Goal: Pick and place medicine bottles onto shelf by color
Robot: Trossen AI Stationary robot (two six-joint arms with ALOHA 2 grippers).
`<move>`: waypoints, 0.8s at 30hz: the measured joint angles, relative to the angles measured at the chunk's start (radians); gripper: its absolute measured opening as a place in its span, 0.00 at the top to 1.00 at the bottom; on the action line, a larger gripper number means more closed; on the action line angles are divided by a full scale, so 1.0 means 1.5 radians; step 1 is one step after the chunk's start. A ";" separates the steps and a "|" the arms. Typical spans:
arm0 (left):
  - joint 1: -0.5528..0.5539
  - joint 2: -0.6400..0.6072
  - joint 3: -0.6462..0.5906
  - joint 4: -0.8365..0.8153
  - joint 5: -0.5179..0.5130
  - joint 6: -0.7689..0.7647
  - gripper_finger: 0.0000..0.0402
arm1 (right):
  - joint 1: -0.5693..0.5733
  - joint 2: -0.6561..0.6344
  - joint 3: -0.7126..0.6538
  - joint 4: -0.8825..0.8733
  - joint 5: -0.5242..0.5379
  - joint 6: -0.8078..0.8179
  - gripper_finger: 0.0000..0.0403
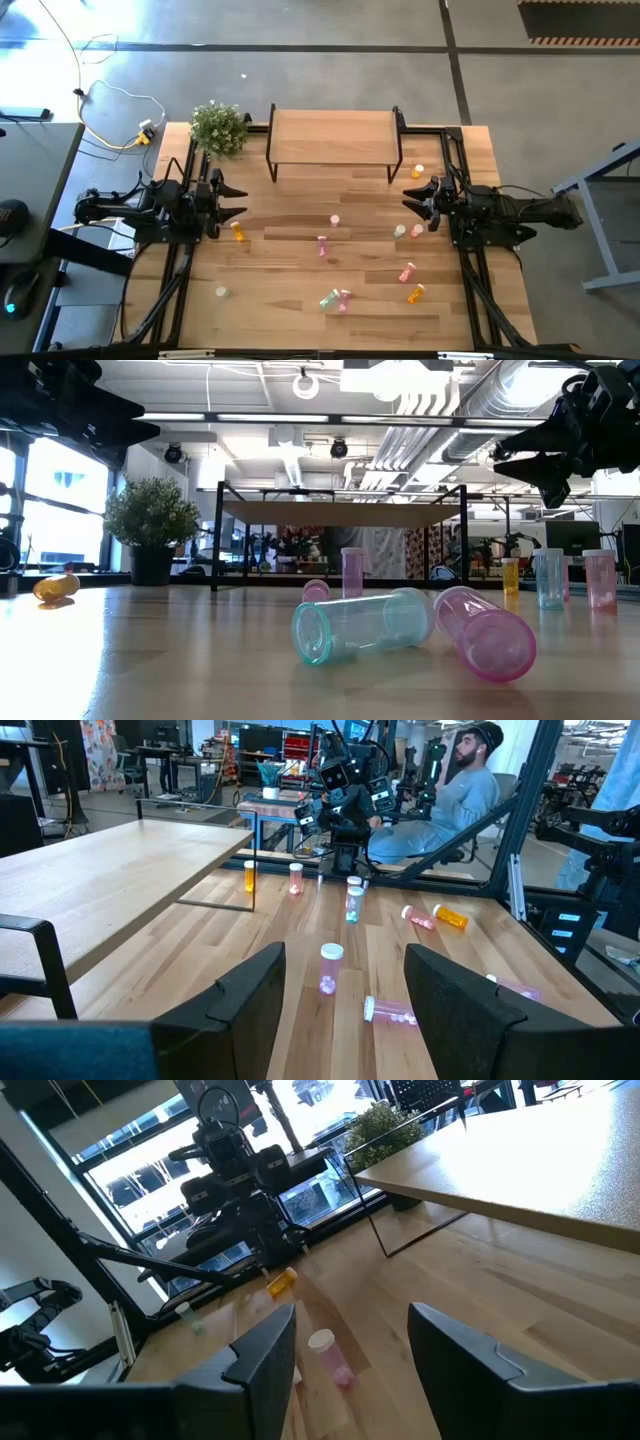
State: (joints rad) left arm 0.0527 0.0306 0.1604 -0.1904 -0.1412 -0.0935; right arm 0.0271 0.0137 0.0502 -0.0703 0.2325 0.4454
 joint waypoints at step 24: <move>0.000 0.000 0.000 0.005 -0.003 0.000 0.51 | 0.000 0.000 0.000 0.000 0.000 0.000 0.54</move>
State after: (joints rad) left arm 0.0528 0.0303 0.1604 -0.1828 -0.1463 -0.0933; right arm 0.0269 0.0137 0.0502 -0.0703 0.2323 0.4454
